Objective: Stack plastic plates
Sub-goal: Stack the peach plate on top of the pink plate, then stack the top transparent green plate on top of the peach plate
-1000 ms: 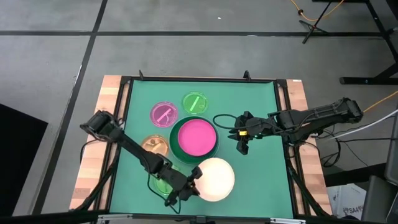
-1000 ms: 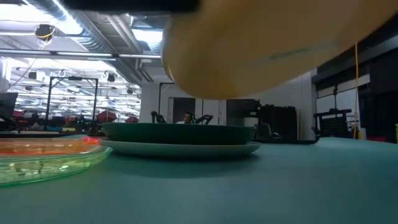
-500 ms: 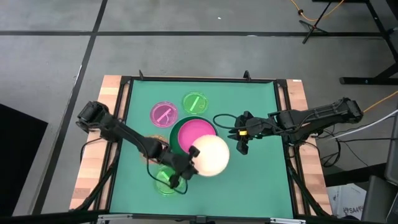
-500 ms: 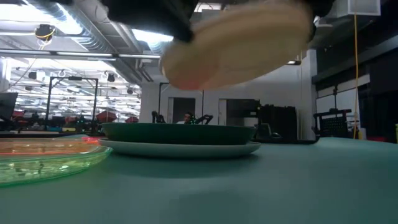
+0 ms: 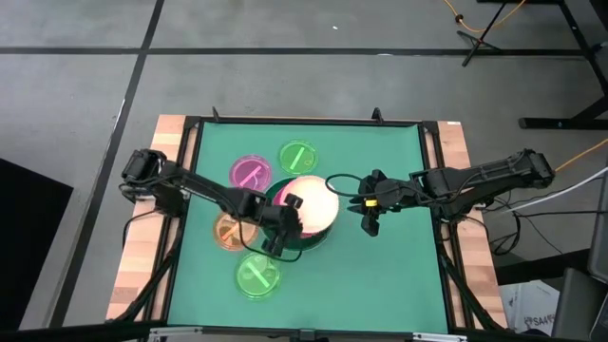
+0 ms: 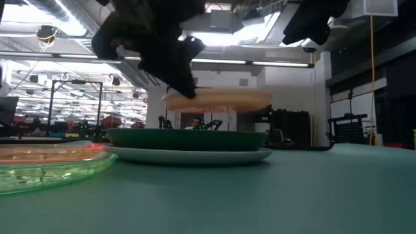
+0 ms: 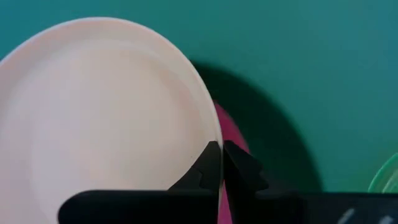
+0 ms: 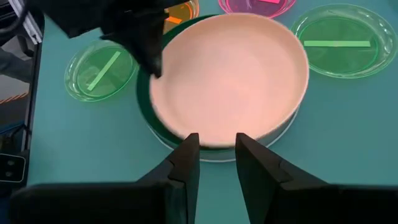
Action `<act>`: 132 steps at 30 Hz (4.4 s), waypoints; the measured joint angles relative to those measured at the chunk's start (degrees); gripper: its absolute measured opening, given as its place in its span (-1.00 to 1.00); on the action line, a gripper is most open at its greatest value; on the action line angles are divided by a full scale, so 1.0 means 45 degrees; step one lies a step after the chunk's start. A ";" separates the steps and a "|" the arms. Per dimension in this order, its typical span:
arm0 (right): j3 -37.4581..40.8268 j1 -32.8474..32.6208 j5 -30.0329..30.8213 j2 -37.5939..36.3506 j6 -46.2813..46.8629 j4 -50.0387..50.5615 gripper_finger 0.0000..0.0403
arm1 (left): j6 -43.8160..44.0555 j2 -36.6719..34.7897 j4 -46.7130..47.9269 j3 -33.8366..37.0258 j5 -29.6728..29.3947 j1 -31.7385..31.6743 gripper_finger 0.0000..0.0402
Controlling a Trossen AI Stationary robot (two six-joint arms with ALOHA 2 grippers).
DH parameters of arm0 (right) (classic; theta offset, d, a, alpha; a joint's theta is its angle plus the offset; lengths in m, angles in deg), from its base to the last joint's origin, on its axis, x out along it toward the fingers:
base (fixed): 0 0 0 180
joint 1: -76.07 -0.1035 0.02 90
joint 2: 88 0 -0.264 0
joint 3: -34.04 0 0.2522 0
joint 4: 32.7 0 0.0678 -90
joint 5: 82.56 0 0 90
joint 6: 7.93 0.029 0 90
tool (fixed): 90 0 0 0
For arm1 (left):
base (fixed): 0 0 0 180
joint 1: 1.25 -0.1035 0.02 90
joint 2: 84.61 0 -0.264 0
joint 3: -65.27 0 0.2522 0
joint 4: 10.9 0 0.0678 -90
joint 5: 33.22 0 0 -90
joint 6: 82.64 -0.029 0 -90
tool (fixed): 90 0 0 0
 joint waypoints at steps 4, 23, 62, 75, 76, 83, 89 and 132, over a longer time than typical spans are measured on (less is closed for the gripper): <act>0.0000 0.0000 0.0000 0.0000 0.0000 0.0000 -0.54 | 0.0334 0.0005 0.0532 0.0000 0.0497 -0.0479 -1.00; 0.0000 0.0000 0.0000 0.0000 -0.0005 0.0000 -0.54 | 0.1999 0.0253 0.0350 0.0661 0.1352 -0.0724 -0.96; 0.0000 0.0000 0.0151 0.0000 -0.0005 -0.0001 -0.54 | 0.2995 0.0243 0.0320 0.0840 0.1293 -0.0724 -0.48; 0.0000 0.0000 0.1108 0.0058 -0.0005 -0.0839 -0.54 | 0.3003 0.0228 0.0292 0.0708 0.1294 -0.0724 -0.48; 0.0000 0.0004 0.1005 0.0058 0.0000 -0.0994 -0.54 | 0.3005 0.0228 0.0335 0.0588 0.1294 -0.0724 -0.48; -0.0005 0.0810 -0.0068 0.0398 0.0335 -0.1588 -0.36 | 0.2893 -0.0124 0.0465 -0.0069 0.1259 -0.0776 -0.48; 0.0000 0.2017 -0.0238 0.0704 0.0309 -0.2252 -0.06 | 0.3096 -0.1505 0.0888 -0.0073 0.1196 -0.1123 -0.48; -0.0010 1.0656 -0.5637 0.8801 -0.0565 -0.9149 -0.01 | 0.3209 -0.6917 0.4196 -0.0068 0.1206 -0.4620 -0.48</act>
